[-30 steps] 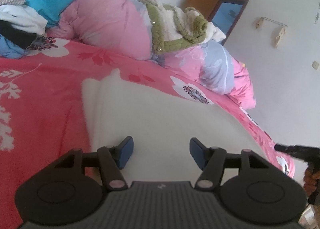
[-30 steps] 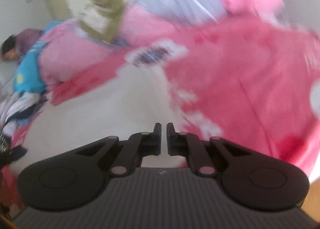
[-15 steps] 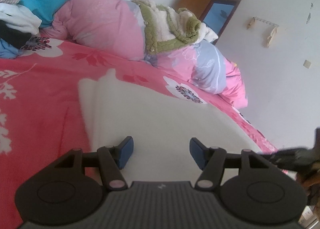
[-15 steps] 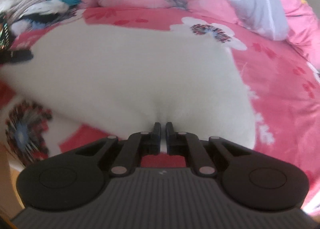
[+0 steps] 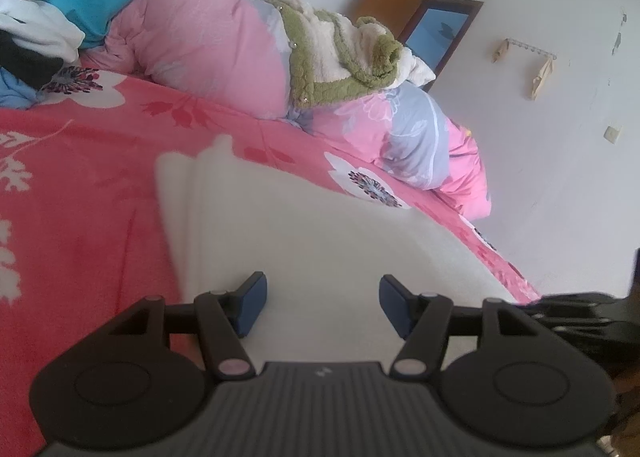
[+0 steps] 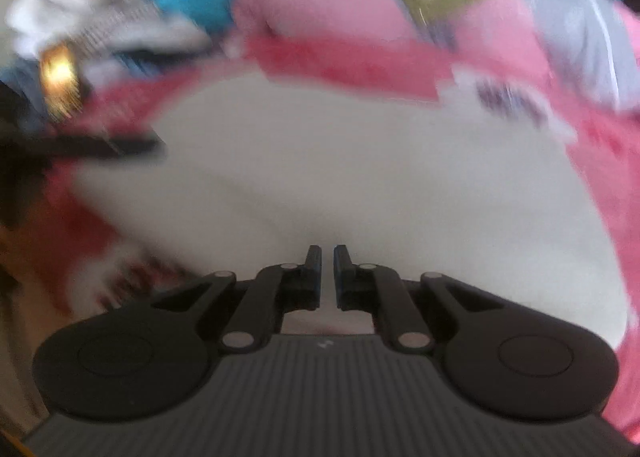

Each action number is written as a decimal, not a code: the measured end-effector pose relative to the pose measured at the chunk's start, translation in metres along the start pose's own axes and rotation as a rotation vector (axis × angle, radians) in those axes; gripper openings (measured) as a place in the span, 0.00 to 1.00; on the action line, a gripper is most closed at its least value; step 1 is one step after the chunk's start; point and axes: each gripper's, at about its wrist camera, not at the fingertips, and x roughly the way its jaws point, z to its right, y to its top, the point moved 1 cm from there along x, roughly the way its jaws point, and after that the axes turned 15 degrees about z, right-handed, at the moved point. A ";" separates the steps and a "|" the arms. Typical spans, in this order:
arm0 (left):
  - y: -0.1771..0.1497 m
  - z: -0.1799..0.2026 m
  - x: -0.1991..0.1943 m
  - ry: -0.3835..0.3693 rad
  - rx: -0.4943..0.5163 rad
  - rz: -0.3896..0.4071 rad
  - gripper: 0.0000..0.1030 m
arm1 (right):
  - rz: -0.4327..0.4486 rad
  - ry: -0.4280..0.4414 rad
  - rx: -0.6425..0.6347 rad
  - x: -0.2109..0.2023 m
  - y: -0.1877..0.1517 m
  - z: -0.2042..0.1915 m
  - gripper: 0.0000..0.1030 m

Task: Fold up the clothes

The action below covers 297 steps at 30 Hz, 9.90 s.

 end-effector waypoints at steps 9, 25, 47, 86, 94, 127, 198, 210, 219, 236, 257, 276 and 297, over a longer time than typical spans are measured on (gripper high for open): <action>0.008 -0.014 -0.016 0.006 -0.077 0.047 0.63 | -0.007 0.086 0.027 0.023 0.002 -0.019 0.08; 0.020 -0.063 -0.046 0.128 -0.275 0.128 0.62 | 0.153 0.384 -0.061 0.045 0.033 -0.104 0.07; 0.020 -0.067 -0.047 0.207 -0.246 0.150 0.63 | 0.171 0.508 0.008 0.067 0.023 -0.131 0.07; -0.033 0.093 -0.026 0.235 0.599 0.103 0.71 | 0.228 -0.033 0.115 -0.012 -0.032 -0.004 0.08; -0.056 0.112 0.001 0.190 0.618 0.053 0.74 | 0.267 -0.050 0.082 -0.023 -0.028 -0.006 0.12; -0.046 0.127 0.011 0.194 0.614 0.198 0.79 | 0.253 -0.178 0.083 -0.001 -0.042 0.022 0.63; -0.076 0.101 0.023 0.190 0.578 0.137 0.86 | 0.260 -0.449 0.297 -0.017 0.009 0.136 0.75; -0.077 0.101 0.022 0.185 0.576 0.138 0.87 | 0.263 -0.418 0.243 0.001 0.012 0.132 0.72; -0.077 0.100 0.022 0.180 0.570 0.137 0.87 | 0.211 -0.399 0.192 0.033 0.014 0.121 0.74; -0.034 0.100 0.051 0.286 0.573 0.078 0.88 | 0.256 -0.398 0.173 0.042 -0.002 0.124 0.78; -0.039 0.076 0.051 0.256 0.459 0.079 0.90 | 0.340 -0.250 0.118 0.023 0.069 0.074 0.78; -0.003 0.084 0.046 0.230 0.373 0.093 0.90 | 0.215 -0.216 0.084 0.076 0.019 0.068 0.83; -0.007 0.050 0.084 0.302 0.357 0.025 0.91 | 0.166 -0.227 0.071 0.074 0.035 0.068 0.82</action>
